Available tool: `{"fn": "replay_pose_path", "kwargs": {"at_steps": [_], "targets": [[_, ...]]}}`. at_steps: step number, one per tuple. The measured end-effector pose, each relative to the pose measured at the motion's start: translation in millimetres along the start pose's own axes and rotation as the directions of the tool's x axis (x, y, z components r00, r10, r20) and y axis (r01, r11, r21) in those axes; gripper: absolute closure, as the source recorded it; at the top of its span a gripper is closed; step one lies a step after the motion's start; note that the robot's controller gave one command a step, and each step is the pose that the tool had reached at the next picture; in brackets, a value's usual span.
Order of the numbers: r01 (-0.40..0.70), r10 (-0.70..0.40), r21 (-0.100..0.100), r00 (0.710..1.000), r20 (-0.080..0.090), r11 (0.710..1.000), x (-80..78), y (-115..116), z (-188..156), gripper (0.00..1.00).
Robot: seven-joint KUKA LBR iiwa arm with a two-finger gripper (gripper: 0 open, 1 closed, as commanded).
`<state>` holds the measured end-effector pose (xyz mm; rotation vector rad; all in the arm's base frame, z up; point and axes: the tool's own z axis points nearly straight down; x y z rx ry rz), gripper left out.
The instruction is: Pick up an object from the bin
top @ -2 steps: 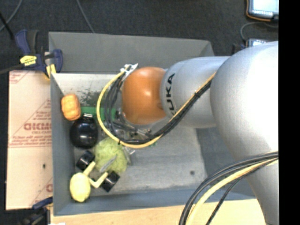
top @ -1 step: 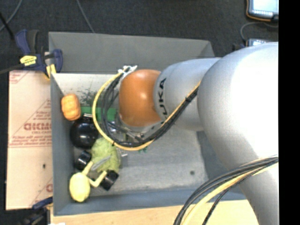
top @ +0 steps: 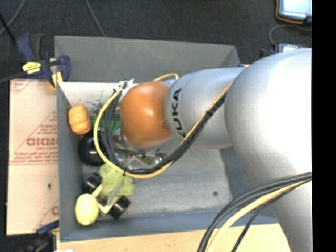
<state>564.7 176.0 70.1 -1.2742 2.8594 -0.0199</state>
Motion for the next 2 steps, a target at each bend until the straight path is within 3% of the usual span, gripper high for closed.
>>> {"fn": "replay_pose_path", "kwargs": {"at_steps": [2], "targets": [[0.025, -0.025, 0.002, 1.000, 0.001, 1.000, -0.6, 3.5, -1.2, 1.00]]}}
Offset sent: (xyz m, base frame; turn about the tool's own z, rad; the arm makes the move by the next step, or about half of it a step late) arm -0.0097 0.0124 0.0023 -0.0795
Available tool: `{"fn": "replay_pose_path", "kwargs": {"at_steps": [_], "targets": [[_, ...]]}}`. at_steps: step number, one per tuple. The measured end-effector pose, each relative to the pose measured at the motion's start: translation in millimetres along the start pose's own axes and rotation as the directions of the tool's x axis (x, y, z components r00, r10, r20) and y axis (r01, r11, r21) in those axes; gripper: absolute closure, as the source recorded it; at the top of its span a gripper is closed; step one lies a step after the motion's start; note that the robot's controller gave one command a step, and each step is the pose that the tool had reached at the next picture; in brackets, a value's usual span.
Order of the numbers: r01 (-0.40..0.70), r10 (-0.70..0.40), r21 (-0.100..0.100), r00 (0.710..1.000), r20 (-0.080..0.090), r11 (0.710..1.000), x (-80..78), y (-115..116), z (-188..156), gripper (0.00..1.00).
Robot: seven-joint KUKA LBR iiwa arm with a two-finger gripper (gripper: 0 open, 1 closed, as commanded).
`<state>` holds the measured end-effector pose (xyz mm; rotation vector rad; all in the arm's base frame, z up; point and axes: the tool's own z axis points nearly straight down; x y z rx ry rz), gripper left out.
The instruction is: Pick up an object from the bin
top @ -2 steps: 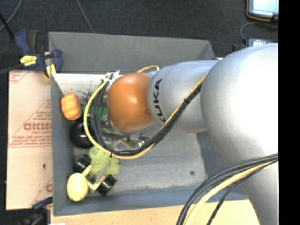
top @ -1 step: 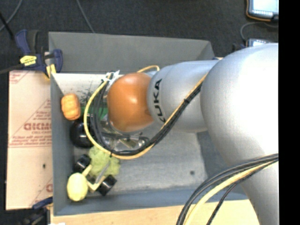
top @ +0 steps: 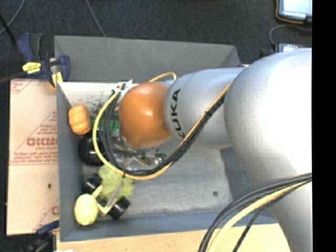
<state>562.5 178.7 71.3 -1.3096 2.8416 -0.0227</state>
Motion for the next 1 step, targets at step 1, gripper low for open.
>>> {"fn": "replay_pose_path", "kwargs": {"at_steps": [1], "targets": [[0.063, -0.063, 0.004, 0.998, -0.010, 0.998, -5.2, 6.6, 0.8, 1.00]]}}
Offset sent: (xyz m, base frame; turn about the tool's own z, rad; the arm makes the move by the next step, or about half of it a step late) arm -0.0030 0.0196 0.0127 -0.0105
